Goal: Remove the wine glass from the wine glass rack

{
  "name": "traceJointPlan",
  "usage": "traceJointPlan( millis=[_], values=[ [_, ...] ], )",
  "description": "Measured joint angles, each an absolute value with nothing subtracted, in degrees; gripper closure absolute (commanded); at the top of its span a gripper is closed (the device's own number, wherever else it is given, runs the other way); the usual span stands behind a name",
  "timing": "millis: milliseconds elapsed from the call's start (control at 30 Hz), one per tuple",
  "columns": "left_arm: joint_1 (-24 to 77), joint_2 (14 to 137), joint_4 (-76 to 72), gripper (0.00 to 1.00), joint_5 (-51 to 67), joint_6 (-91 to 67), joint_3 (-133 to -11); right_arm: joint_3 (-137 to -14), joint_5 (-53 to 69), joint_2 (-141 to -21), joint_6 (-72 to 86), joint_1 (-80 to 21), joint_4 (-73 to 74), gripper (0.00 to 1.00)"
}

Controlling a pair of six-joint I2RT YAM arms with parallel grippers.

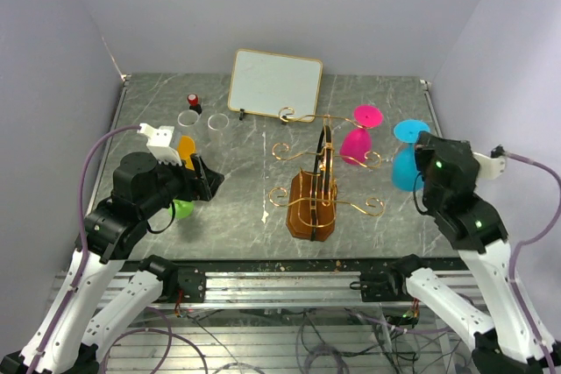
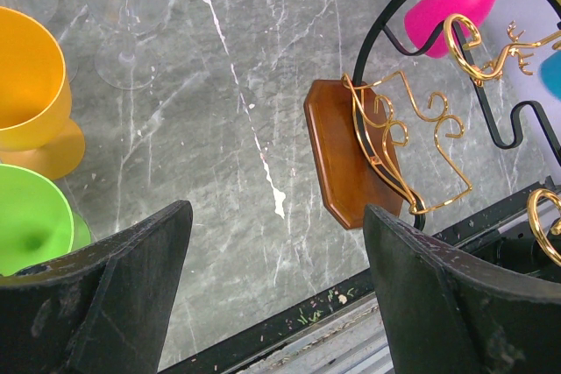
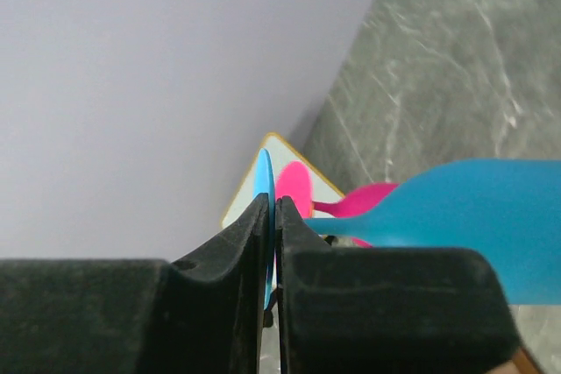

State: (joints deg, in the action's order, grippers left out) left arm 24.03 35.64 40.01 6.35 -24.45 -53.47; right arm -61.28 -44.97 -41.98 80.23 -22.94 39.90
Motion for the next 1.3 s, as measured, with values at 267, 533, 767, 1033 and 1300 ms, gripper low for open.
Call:
traceJointPlan(
  millis=[267,533,767,1033,1300],
  values=[
    [24.03,36.03,40.01,0.12,6.35,-24.45,-53.47,-59.57,-33.34,-29.78,52.23,-22.94,20.93,0.97],
    [24.03,36.62,40.01,0.12,6.37,-24.45,-53.49,-63.07,-11.18,-29.76,44.25,-22.94,14.66,1.0],
    [24.03,38.59,40.49,0.12,6.59,-24.45,-55.88,-63.35,10.17,-30.15,41.93,-22.94,3.38,1.0],
    [24.01,41.54,38.81,0.09,10.33,-25.96,-67.13,-58.33,21.21,-31.24,52.01,-22.94,-14.5,1.0],
    [23.81,44.45,23.59,0.05,26.96,-34.94,-72.29,-51.7,27.33,-39.55,71.2,-22.94,-36.77,1.0]
  ],
)
